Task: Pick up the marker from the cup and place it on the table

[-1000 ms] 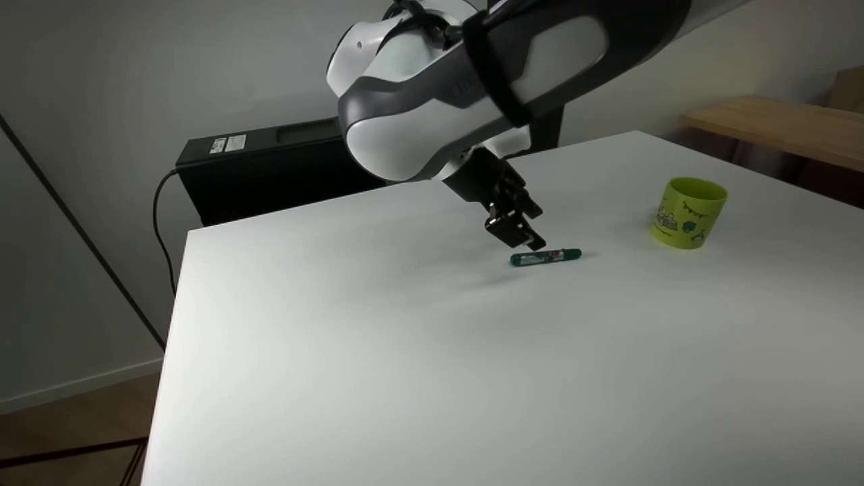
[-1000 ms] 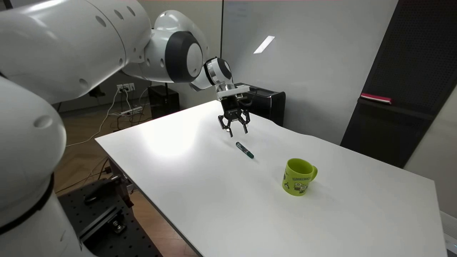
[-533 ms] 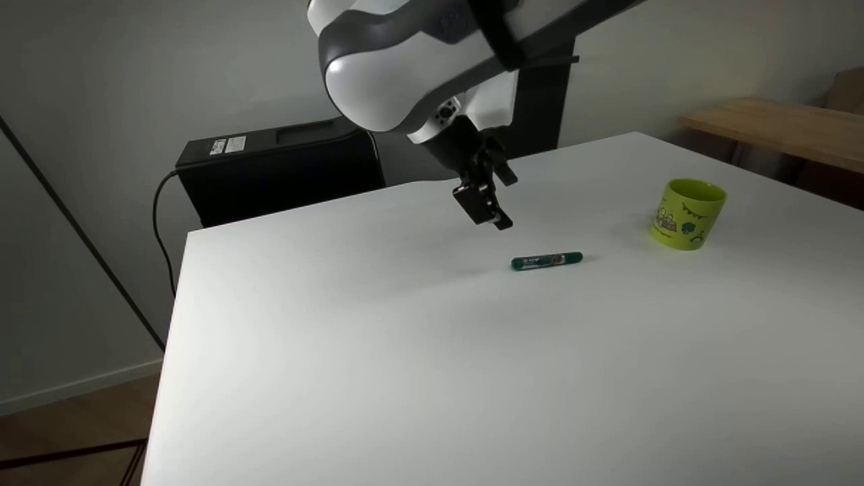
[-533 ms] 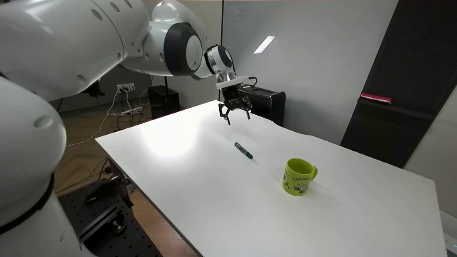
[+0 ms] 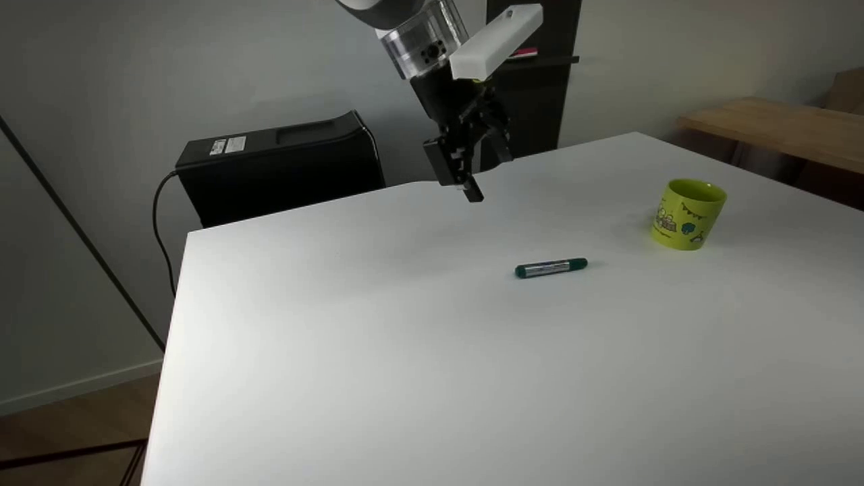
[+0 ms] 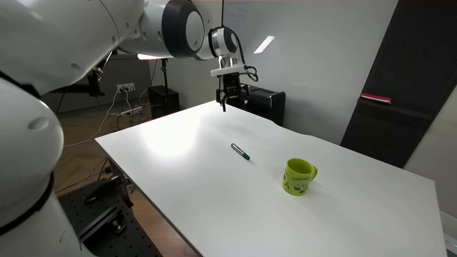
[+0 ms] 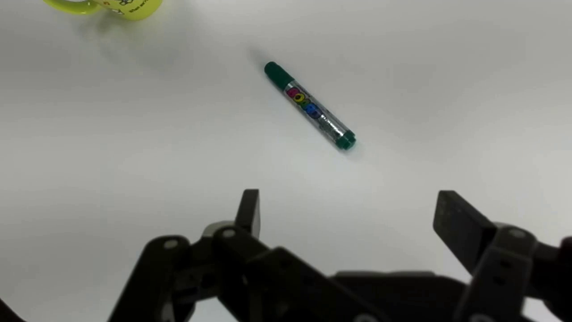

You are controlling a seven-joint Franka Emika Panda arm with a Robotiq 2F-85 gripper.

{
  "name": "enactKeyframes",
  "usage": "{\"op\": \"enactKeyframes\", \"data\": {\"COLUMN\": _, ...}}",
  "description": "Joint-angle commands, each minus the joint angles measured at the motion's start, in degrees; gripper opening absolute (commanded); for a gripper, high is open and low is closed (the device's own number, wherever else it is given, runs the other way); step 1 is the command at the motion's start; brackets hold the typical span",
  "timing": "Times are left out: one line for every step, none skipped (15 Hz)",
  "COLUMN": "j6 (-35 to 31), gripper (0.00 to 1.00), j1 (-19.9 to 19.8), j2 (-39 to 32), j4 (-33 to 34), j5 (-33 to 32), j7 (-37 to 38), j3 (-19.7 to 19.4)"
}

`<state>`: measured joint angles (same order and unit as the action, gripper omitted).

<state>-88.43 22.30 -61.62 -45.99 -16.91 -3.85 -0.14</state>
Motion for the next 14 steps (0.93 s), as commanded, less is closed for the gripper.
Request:
{"op": "enactKeyframes", "data": {"j6": -6.31, "gripper": 1.0, "j1": -2.11, "j2": 6.91, "j4": -10.2, "j5": 4.28, "j7": 8.63, "j3": 0.88}}
{"op": "enactKeyframes", "data": {"j6": -8.87, "gripper": 1.0, "j1": -2.52, "j2": 8.41, "j4": -12.88, "j5": 5.4, "j7": 10.47, "j3": 0.82}}
{"op": "enactKeyframes", "data": {"j6": -11.89, "gripper": 1.0, "j1": -2.86, "j2": 9.95, "j4": -15.83, "j5": 6.46, "j7": 12.4, "j3": 0.7}}
{"op": "enactKeyframes", "data": {"j6": -15.15, "gripper": 1.0, "j1": -3.14, "j2": 11.38, "j4": -18.81, "j5": 7.42, "j7": 14.26, "j3": 0.59}}
{"op": "enactKeyframes", "data": {"j6": -18.4, "gripper": 1.0, "j1": -3.36, "j2": 12.56, "j4": -21.34, "j5": 8.26, "j7": 16.06, "j3": 0.43}}
{"op": "enactKeyframes", "data": {"j6": -21.99, "gripper": 1.0, "j1": -3.53, "j2": 13.75, "j4": -24.06, "j5": 8.96, "j7": 17.9, "j3": 0.27}}
{"op": "enactKeyframes", "data": {"j6": -25.76, "gripper": 1.0, "j1": -3.63, "j2": 14.93, "j4": -26.86, "j5": 9.45, "j7": 19.83, "j3": 0.04}}
{"op": "enactKeyframes", "data": {"j6": -29.57, "gripper": 1.0, "j1": -3.64, "j2": 16.04, "j4": -29.63, "j5": 9.88, "j7": 21.75, "j3": -0.24}}
{"op": "enactKeyframes", "data": {"j6": -33.79, "gripper": 1.0, "j1": -3.59, "j2": 17.15, "j4": -32.5, "j5": 10.06, "j7": 23.64, "j3": -0.54}}
{"op": "enactKeyframes", "data": {"j6": -27.87, "gripper": 1.0, "j1": -3.76, "j2": 11.83, "j4": -23.57, "j5": 8.72, "j7": 19.13, "j3": 0.22}}
{"op": "enactKeyframes", "data": {"j6": -30.8, "gripper": 1.0, "j1": -3.79, "j2": 12.89, "j4": -26.18, "j5": 8.82, "j7": 20.48, "j3": 0.05}}
{"op": "enactKeyframes", "data": {"j6": -32.13, "gripper": 1.0, "j1": -3.8, "j2": 13.63, "j4": -27.83, "j5": 8.86, "j7": 21.21, "j3": 0.01}}
{"op": "enactKeyframes", "data": {"j6": -32.67, "gripper": 1.0, "j1": -3.81, "j2": 14.16, "j4": -28.86, "j5": 8.91, "j7": 21.61, "j3": 0.01}}
{"op": "enactKeyframes", "data": {"j6": -32.9, "gripper": 1.0, "j1": -3.81, "j2": 14.49, "j4": -29.36, "j5": 8.93, "j7": 21.9, "j3": 0.0}}
